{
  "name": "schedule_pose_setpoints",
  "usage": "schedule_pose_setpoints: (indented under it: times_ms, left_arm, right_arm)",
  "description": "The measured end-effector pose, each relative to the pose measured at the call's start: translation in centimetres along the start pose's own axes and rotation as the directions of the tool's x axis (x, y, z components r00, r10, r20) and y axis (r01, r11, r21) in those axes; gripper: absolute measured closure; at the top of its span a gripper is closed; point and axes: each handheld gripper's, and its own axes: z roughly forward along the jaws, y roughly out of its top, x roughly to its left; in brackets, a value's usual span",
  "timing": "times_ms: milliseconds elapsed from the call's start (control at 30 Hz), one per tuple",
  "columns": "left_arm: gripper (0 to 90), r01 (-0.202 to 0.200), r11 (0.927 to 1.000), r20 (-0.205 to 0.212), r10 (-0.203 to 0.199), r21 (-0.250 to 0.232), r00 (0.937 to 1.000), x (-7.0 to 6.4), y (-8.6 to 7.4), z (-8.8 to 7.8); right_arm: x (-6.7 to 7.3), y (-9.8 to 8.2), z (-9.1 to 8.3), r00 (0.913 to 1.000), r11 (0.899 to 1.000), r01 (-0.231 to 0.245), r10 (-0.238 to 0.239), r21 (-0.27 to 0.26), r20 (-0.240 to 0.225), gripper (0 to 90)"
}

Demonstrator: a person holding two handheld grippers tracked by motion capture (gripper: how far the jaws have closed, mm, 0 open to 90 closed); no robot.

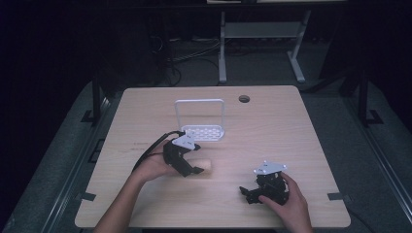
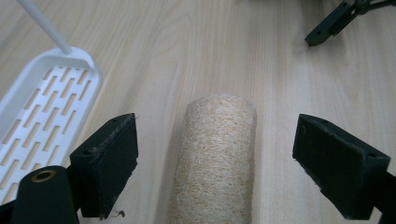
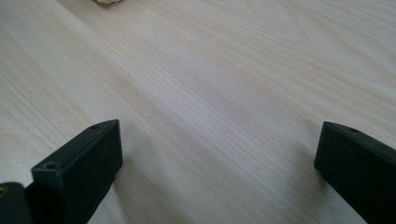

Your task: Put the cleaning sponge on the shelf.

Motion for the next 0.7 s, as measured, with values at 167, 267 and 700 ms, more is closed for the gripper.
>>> schedule_pose_setpoints:
  times_ms: [167,267,700]
  left_arm:
    - [13.8,-0.001,0.9994,0.011,0.000,0.035,0.9999,0.0,-0.1,1.0]
    - [13.9,-0.001,0.9991,0.008,0.000,0.043,1.0000,0.1,-0.3,1.3]
    - [14.5,-0.005,0.9960,0.019,0.003,0.089,0.9998,0.2,-0.8,2.9]
  right_arm:
    - [0.0,0.0,0.0,1.0000,1.000,0.000,0.000,0.000,0.000,0.6]
    - [0.0,0.0,0.0,1.0000,1.000,0.001,-0.001,0.000,0.000,0.6]
    - [0.0,0.0,0.0,1.0000,1.000,0.002,-0.002,0.000,0.000,0.6]
